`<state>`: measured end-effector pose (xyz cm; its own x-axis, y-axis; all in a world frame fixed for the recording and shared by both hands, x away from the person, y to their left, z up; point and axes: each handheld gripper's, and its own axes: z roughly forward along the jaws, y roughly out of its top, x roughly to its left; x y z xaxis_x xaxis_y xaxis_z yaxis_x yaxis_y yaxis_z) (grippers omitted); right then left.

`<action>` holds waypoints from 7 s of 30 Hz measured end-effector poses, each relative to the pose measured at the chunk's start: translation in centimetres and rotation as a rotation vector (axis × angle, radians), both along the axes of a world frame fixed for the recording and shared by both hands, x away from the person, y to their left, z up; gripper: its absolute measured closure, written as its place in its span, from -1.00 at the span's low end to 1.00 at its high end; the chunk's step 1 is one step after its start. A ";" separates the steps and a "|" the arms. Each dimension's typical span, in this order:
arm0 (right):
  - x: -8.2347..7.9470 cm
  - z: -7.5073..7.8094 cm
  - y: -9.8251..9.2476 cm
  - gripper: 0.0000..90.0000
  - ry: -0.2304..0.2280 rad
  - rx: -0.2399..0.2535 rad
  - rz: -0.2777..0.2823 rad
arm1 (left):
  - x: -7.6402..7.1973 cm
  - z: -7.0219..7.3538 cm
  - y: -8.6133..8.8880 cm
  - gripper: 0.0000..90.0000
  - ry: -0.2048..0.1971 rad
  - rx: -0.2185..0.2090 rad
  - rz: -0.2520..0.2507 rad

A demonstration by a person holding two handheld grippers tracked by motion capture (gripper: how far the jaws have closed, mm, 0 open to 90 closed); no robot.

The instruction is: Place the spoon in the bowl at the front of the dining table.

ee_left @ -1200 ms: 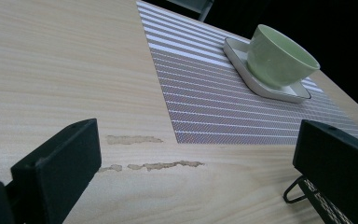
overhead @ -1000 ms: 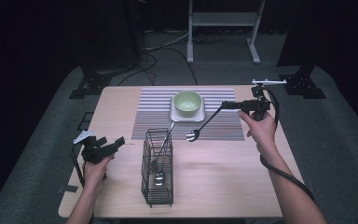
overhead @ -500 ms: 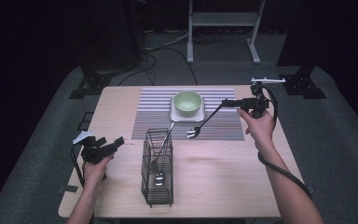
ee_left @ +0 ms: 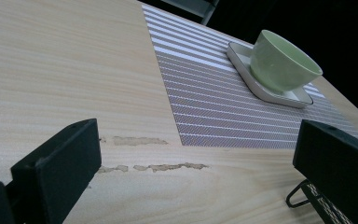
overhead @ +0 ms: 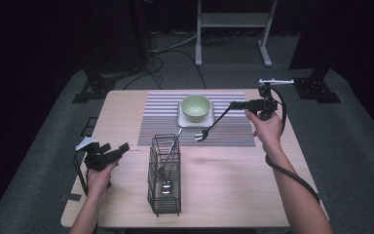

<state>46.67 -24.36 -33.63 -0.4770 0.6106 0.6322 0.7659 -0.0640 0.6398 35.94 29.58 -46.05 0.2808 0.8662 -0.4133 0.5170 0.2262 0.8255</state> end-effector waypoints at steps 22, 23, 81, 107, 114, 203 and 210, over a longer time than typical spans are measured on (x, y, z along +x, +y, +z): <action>1.4 0.0 0.7 0.97 -0.007 0.009 -0.012 | 0.0 -0.4 0.8 -1.00 0.014 -0.030 0.022; 1.4 0.0 0.7 0.97 -0.007 0.009 -0.012 | 0.0 -0.4 0.8 -1.00 0.014 -0.030 0.022; 8.2 2.2 2.8 0.97 -0.003 -0.047 -0.176 | -0.1 -0.3 1.7 -1.00 0.003 -0.026 0.042; 10.6 0.0 2.8 0.97 0.044 -0.056 -0.236 | 0.0 -0.1 1.8 -1.00 0.001 -0.027 0.049; 11.0 -1.0 3.2 0.96 0.053 -0.071 -0.233 | 0.0 -0.1 1.6 -1.00 -0.004 -0.023 0.049; 6.2 -5.9 -0.4 -0.13 0.124 -0.008 -0.056 | 0.6 -0.1 -0.1 -1.00 -0.004 0.009 0.004; 5.5 -6.0 -0.6 -0.17 0.122 -0.004 -0.037 | 0.6 -0.1 -0.3 -1.00 -0.001 0.014 0.003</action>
<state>52.16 -24.97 -39.62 -0.3739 0.6286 0.6819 0.8353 -0.0912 0.5421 36.54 29.25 -46.10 0.2783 0.8729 -0.4008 0.5156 0.2163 0.8291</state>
